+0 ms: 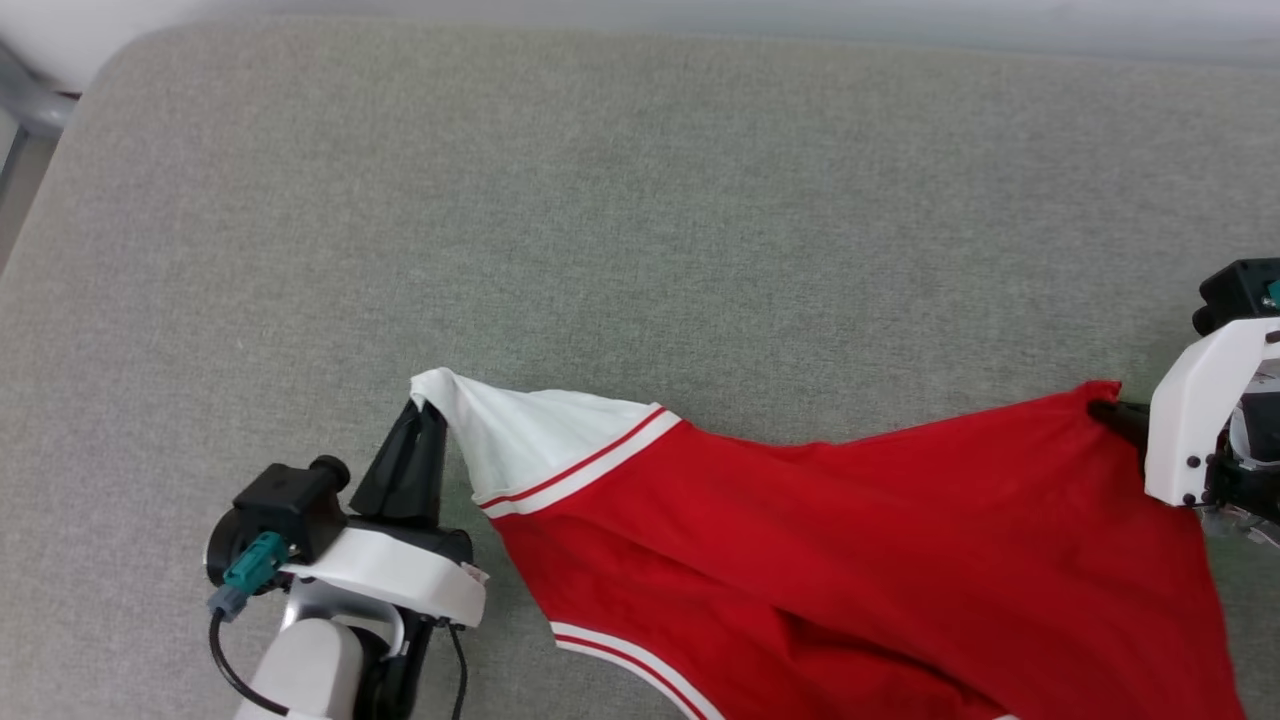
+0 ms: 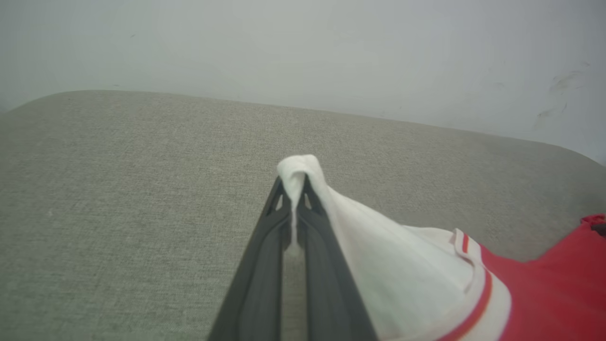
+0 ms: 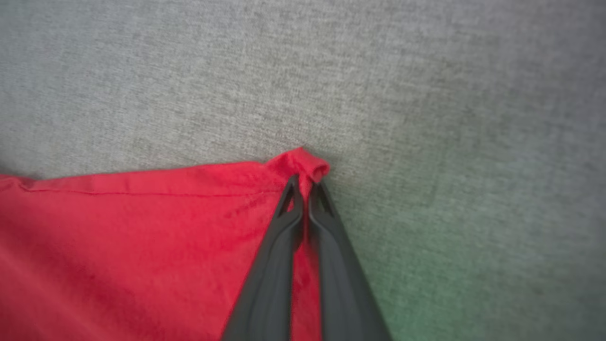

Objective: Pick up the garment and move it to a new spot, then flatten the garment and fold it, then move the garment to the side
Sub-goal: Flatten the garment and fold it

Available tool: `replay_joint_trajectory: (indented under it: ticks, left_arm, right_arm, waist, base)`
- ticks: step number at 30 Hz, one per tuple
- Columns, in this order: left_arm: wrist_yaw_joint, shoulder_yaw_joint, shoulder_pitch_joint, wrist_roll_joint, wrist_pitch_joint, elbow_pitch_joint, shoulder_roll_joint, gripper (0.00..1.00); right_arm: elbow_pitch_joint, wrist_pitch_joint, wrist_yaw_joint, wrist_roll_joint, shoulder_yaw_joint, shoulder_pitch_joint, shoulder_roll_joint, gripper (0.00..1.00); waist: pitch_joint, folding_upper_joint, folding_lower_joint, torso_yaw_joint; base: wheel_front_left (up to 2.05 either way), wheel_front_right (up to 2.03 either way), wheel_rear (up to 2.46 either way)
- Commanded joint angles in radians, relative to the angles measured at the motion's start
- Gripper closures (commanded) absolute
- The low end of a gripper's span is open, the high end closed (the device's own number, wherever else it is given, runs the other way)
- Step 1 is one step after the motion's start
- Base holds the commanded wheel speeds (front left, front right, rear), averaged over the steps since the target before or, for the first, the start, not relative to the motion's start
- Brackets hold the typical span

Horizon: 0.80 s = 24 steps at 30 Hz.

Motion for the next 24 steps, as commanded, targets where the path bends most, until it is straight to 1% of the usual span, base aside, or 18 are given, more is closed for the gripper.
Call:
replay_joint_trajectory:
  ticks: [1,3,5,6,7,8,9,11,15,16,17,21,24]
  left_arm:
    - [0.008,0.013,-0.010,0.004,-0.003,0.004,0.018,1.00]
    - [0.011,0.022,-0.026,-0.006,0.023,0.009,0.029,1.00]
    - [0.023,0.039,-0.050,-0.011,0.058,0.018,0.051,1.00]
    - [0.023,0.039,-0.050,-0.011,0.058,0.018,0.051,1.00]
    - [0.024,0.047,-0.065,-0.018,0.077,0.022,0.057,1.00]
    - [0.029,0.060,-0.103,-0.026,0.116,0.037,0.075,1.00]
    - [0.029,0.060,-0.103,-0.026,0.116,0.037,0.075,1.00]
    - [0.029,0.064,-0.158,-0.034,0.147,0.056,0.085,1.00]
    - [0.018,0.070,-0.296,-0.045,0.188,0.122,0.109,1.00]
    - [0.016,0.070,-0.331,-0.045,0.193,0.139,0.112,1.00]
    - [0.012,0.064,-0.439,-0.035,0.211,0.193,0.133,1.00]
    - [0.010,0.057,-0.595,-0.020,0.212,0.263,0.153,1.00]
    - [0.006,0.055,-0.716,-0.009,0.206,0.317,0.169,1.00]
  right_arm:
    - [0.001,-0.031,0.002,-0.010,-0.003,-0.005,0.004,1.00]
    - [-0.007,-0.072,0.001,-0.027,-0.022,-0.024,-0.007,1.00]
    - [0.001,-0.107,0.001,-0.049,-0.037,-0.029,-0.001,1.00]
    - [0.001,-0.107,0.001,-0.049,-0.037,-0.029,-0.001,1.00]
    - [0.009,-0.125,0.001,-0.063,-0.047,-0.035,0.004,1.00]
    - [0.027,-0.161,0.001,-0.083,-0.071,-0.045,0.023,1.00]
    - [0.027,-0.161,0.001,-0.083,-0.071,-0.045,0.023,1.00]
    - [0.050,-0.200,0.001,-0.111,-0.093,-0.058,0.038,1.00]
    - [0.084,-0.291,0.001,-0.167,-0.122,-0.102,0.078,1.00]
    - [0.089,-0.324,0.001,-0.188,-0.131,-0.126,0.087,1.00]
    - [0.121,-0.398,0.001,-0.217,-0.142,-0.187,0.124,1.00]
    - [0.169,-0.490,0.001,-0.248,-0.162,-0.303,0.154,1.00]
    - [0.202,-0.550,0.001,-0.272,-0.169,-0.404,0.164,1.00]
  waist:
    - [-0.037,0.0000,-0.0001,-0.022]
    - [-0.059,0.0000,-0.0001,-0.034]
    - [-0.083,0.0000,-0.0001,-0.051]
    - [-0.083,0.0000,-0.0001,-0.051]
    - [-0.092,0.0000,-0.0001,-0.060]
    - [-0.107,0.0000,-0.0001,-0.076]
    - [-0.107,0.0000,-0.0001,-0.076]
    - [-0.125,0.0000,-0.0001,-0.087]
    - [-0.135,0.0000,-0.0001,-0.114]
    - [-0.134,0.0000,-0.0001,-0.122]
    - [-0.125,0.0000,-0.0001,-0.146]
    - [-0.093,0.0000,-0.0001,-0.167]
    - [-0.063,0.0000,-0.0001,-0.179]
  base:
    - [0.00,0.00,0.00]
    - [0.00,0.00,0.00]
    - [0.00,0.00,0.00]
    - [0.00,0.00,0.00]
    - [0.00,0.00,0.00]
    - [0.00,0.00,0.00]
    - [0.00,0.00,0.00]
    - [0.00,0.00,0.00]
    - [0.00,0.00,0.00]
    - [0.00,0.00,0.00]
    - [0.00,0.00,0.00]
    - [0.00,0.00,0.00]
    - [0.00,0.00,0.00]
